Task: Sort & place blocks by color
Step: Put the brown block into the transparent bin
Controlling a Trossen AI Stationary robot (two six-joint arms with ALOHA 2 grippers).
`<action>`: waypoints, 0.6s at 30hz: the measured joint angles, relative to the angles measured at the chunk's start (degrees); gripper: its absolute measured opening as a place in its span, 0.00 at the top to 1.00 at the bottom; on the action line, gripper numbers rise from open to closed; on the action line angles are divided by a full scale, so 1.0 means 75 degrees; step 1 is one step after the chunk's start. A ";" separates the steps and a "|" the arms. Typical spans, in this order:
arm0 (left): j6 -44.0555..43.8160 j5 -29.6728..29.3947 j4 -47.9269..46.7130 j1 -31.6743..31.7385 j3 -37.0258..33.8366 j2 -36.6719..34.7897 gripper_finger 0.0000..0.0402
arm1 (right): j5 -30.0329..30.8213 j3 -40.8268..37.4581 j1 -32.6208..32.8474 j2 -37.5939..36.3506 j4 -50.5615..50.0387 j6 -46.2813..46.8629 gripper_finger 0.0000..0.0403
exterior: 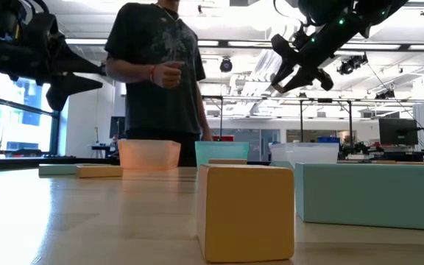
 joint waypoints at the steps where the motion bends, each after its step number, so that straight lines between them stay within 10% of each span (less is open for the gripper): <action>1: -0.0113 0.0000 0.0004 -0.0001 0.0000 0.0002 0.58 | -0.0113 0.0001 -0.0153 0.0000 0.0100 -0.0180 0.74; 18: -0.0639 -0.0287 0.0007 -0.0002 -0.0002 0.0001 0.58 | -0.0626 0.1943 -0.1791 0.0102 -0.2971 -0.1156 0.74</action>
